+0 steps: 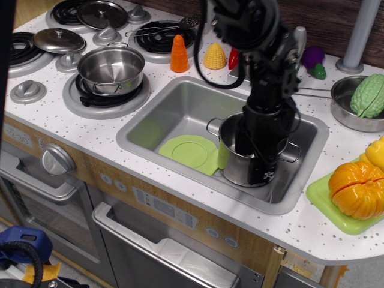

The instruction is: Pick up pot from sink

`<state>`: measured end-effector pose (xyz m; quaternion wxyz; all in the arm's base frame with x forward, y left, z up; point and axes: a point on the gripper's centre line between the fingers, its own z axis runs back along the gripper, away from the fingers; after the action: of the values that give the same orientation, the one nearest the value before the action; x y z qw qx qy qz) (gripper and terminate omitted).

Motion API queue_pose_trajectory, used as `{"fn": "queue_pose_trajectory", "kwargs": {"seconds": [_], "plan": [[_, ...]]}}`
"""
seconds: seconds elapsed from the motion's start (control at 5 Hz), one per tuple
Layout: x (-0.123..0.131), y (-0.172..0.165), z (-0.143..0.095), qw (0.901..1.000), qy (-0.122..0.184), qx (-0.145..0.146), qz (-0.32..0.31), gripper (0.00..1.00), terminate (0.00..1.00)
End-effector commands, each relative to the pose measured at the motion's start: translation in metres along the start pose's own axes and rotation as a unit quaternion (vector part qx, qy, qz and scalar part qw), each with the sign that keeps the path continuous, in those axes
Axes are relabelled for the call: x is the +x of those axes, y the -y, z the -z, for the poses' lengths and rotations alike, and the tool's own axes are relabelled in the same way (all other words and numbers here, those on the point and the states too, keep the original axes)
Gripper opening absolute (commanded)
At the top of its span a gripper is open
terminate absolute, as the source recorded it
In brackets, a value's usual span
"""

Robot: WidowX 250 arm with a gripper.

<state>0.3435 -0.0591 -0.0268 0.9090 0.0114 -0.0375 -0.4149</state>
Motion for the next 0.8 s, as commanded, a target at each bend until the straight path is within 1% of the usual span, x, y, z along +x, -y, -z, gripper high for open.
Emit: {"fn": "queue_pose_trajectory", "kwargs": {"seconds": [0.0, 0.2, 0.4, 0.6], "plan": [[0.003, -0.008, -0.001, 0.9997, 0.021, 0.006, -0.010, 0.00, 0.00], [0.004, -0.007, -0.004, 0.9997, 0.015, 0.014, -0.011, 0.00, 0.00], [0.005, -0.006, -0.008, 0.9995, 0.006, 0.030, -0.011, 0.00, 0.00], [0.005, -0.005, -0.021, 0.9989, -0.003, 0.037, -0.029, 0.00, 0.00]]}}
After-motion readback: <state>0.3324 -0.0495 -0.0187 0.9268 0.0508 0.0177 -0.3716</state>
